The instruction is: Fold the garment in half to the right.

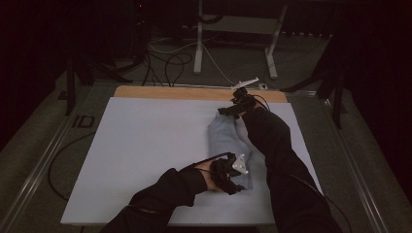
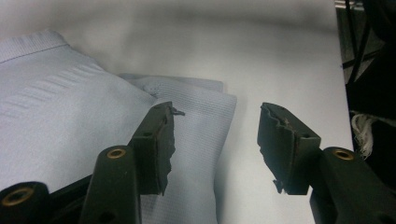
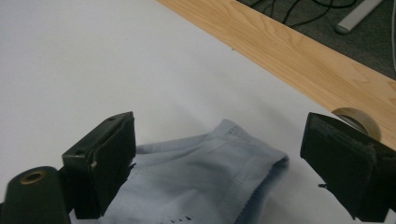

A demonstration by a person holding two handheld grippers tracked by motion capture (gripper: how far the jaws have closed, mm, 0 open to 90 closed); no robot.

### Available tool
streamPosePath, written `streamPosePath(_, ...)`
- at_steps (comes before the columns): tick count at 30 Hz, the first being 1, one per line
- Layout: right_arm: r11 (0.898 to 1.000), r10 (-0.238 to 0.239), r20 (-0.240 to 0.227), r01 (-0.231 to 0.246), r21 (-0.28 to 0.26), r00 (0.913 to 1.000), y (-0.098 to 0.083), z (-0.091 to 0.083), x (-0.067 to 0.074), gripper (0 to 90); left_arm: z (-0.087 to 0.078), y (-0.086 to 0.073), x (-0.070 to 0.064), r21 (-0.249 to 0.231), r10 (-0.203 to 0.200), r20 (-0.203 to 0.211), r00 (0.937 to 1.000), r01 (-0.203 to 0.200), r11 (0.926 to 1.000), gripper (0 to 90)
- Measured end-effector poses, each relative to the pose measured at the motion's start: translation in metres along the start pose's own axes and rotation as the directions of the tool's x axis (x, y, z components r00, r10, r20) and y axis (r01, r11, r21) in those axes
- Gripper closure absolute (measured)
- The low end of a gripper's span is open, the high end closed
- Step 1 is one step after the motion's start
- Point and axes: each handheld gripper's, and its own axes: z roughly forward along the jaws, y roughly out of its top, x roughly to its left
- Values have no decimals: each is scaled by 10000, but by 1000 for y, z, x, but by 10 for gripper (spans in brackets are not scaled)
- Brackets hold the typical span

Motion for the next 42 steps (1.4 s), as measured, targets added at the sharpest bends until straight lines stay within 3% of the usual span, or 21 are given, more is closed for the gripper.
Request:
streamPosePath(3,9999,-127,13,127,28,9999,-1,0,2,104,-5,-2,1,-80,-134,9,9999,134,9999,390)
streamPosePath(9,9999,-157,-49,156,-15,9999,-4,-2,4,104,-19,-11,3,-316,-449,547,9975,467,9984,249)
streamPosePath(11,9998,-211,-57,210,-49,9998,-6,-3,5,104,-24,-15,3,-291,-300,762,9966,323,9991,173)
streamPosePath(14,9997,-220,-76,219,-127,9997,-8,-4,5,104,-31,-23,2,-376,-156,455,9988,174,9991,93)
streamPosePath(17,9997,-144,-52,143,-195,9999,-9,-5,4,104,-35,-29,4,-222,-106,543,9985,118,9997,10)
streamPosePath(22,9993,-312,-119,310,-225,9994,-12,-5,4,102,-54,-48,8,-509,-304,521,9982,330,9982,6)
streamPosePath(23,9991,-389,-122,386,-199,9992,-12,-5,4,101,-58,-53,9,-572,-218,482,9986,246,9981,5)
streamPosePath(26,9987,-468,-105,466,-187,9988,-14,-4,3,101,-67,-65,13,-580,-542,334,9980,561,9967,3)
streamPosePath(29,9981,-577,-89,575,-201,9983,-15,-4,2,100,-78,-80,14,-664,-626,114,9980,633,9958,2)
streamPosePath(32,9987,-474,-123,472,-199,9988,-15,-3,1,99,-83,-89,15,-609,-829,115,9965,834,9947,2)
streamPosePath(33,9991,-417,-63,416,-122,9991,-15,-3,1,99,-89,-98,15,-596,-729,-197,9971,716,9957,2)
streamPosePath(39,9994,-72,16,73,-351,10000,-14,-5,-2,95,-105,-122,14,-796,-946,-591,9938,898,9928,2)
streamPosePath(40,9995,-87,254,95,-308,9996,-13,-5,-2,93,-110,-132,14,-836,-1176,-721,9904,1115,9902,2)
streamPosePath(42,9997,176,289,-171,-178,9994,-13,-3,-4,93,-115,-142,13,-893,-1443,-727,9869,1376,9865,2)
